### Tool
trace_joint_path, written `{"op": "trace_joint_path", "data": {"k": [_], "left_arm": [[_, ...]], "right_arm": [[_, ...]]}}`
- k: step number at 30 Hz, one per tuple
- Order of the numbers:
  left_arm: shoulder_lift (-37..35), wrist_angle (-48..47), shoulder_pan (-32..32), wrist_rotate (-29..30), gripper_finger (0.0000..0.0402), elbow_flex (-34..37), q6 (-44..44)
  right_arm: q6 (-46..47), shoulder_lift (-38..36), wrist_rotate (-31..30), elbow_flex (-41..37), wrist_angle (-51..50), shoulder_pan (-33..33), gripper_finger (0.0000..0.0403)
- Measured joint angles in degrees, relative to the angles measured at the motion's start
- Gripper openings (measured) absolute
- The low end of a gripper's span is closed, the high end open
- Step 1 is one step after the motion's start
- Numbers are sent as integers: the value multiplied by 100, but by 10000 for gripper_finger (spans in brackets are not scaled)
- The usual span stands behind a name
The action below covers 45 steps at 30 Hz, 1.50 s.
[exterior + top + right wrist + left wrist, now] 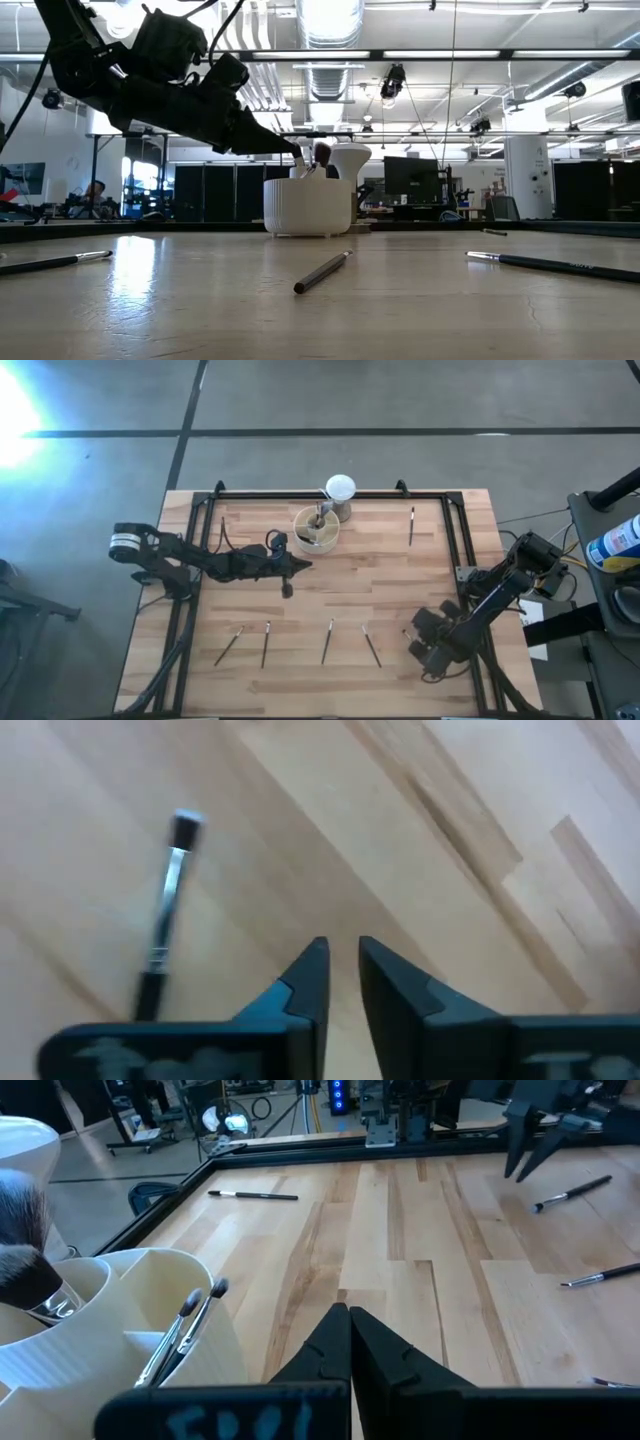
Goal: Put items in baskets/containers
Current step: Put the black blush brush into the white organizer
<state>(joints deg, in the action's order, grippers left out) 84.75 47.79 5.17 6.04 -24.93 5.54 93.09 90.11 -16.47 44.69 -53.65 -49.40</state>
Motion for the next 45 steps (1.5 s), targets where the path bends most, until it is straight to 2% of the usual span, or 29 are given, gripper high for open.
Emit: {"op": "trace_joint_path", "data": {"k": [10,15,19,24,35,38,41,45], "left_arm": [[0,-2,0,0,0,0,-17],[0,-9,-1,0,0,0,-22],[0,-34,-2,-2,0,0,-29],[0,-35,-2,-2,0,0,-53],[0,-33,-2,-2,0,0,-237],[0,-31,-1,2,0,-2,-273],[0,-129,-2,159,1,-63,-673],[0,-382,-13,431,30,-135,-847]], "right_arm": [[-74,-4,-163,450,223,311,134],[-338,36,-172,298,860,459,147],[-374,247,-170,268,911,536,147],[-518,508,-151,279,969,552,125],[-835,551,-131,283,1102,554,30],[-1082,507,-128,274,1107,555,20],[-1329,377,-191,252,1071,562,17],[-1617,79,-649,251,1084,561,15]]}}
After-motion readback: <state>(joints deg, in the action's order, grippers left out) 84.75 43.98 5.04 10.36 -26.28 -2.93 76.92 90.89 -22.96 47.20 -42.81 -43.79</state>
